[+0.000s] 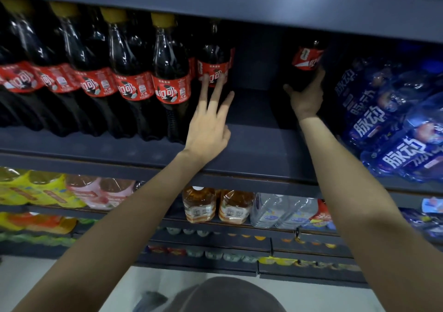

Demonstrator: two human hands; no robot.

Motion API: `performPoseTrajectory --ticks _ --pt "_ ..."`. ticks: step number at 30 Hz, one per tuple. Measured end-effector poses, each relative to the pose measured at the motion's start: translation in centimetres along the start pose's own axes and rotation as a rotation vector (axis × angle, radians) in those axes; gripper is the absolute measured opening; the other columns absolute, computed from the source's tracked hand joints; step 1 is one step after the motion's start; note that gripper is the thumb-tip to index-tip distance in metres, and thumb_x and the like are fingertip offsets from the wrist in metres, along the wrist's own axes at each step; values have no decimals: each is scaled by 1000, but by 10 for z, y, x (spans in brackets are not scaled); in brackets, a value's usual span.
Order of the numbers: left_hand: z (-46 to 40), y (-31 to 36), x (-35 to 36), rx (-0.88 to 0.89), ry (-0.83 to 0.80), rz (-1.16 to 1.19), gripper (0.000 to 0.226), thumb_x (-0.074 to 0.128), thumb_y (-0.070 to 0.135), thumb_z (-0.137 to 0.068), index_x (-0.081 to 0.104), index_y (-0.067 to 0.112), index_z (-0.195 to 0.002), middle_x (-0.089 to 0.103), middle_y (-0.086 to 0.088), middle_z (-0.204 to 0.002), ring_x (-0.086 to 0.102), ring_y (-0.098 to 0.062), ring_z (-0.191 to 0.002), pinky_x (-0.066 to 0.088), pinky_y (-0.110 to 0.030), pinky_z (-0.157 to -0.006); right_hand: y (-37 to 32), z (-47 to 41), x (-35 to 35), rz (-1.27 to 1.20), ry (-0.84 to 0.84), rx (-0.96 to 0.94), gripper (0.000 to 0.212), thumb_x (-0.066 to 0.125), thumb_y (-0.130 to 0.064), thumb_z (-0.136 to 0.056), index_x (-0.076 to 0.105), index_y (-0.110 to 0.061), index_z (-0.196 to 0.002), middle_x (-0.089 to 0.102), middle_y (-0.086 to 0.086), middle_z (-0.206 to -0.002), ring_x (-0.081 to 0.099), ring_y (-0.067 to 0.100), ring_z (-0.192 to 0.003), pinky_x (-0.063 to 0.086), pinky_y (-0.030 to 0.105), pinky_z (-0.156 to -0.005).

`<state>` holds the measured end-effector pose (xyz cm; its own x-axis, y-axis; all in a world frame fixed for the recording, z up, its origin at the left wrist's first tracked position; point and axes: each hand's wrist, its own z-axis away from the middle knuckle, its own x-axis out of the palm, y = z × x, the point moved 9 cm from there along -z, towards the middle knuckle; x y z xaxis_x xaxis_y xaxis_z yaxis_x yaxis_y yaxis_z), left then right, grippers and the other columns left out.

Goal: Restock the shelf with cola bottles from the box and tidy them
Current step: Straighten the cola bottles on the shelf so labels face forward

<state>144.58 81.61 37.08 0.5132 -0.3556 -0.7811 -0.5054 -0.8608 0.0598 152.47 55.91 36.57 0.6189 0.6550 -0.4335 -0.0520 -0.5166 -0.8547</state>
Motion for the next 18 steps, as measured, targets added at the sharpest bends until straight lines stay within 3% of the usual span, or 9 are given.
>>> performPoseTrajectory --ticks 3,6,11,14,18 --pt "15 1 -15 22 60 313 51 55 5 -86 47 12 -136 28 -17 -151 19 -35 -142 16 -18 -113 -5 36 -3 -65 -25 -49 91 78 -35 -74 24 -22 -146 49 4 -140 48 22 -127 39 31 -103" --pt "41 -9 -38 14 174 446 40 57 3 -89 54 10 -128 46 -11 -140 38 -23 -132 23 -18 -112 -12 88 -1 -213 -28 -100 89 83 -36 -67 32 -27 -140 61 -2 -123 57 13 -112 44 25 -96" --pt "64 -58 -83 -206 515 356 45 67 13 -85 53 4 -127 53 -16 -127 42 -23 -121 28 -22 -108 -39 159 12 -246 34 -148 89 84 -37 -65 31 -28 -137 62 -2 -110 60 13 -98 50 31 -87" --pt "60 -81 -86 -294 522 216 61 69 30 -85 44 3 -134 47 -23 -133 35 -28 -123 25 -30 -110 -62 184 28 -194 79 -176 92 85 -38 -62 31 -27 -137 61 -4 -114 60 13 -102 50 33 -86" --pt "51 -90 -84 -226 454 116 72 73 39 -80 40 7 -135 47 -18 -134 34 -27 -121 30 -37 -101 -89 200 54 -120 116 -176 95 84 -39 -63 32 -26 -141 55 -3 -131 55 16 -116 44 28 -83"
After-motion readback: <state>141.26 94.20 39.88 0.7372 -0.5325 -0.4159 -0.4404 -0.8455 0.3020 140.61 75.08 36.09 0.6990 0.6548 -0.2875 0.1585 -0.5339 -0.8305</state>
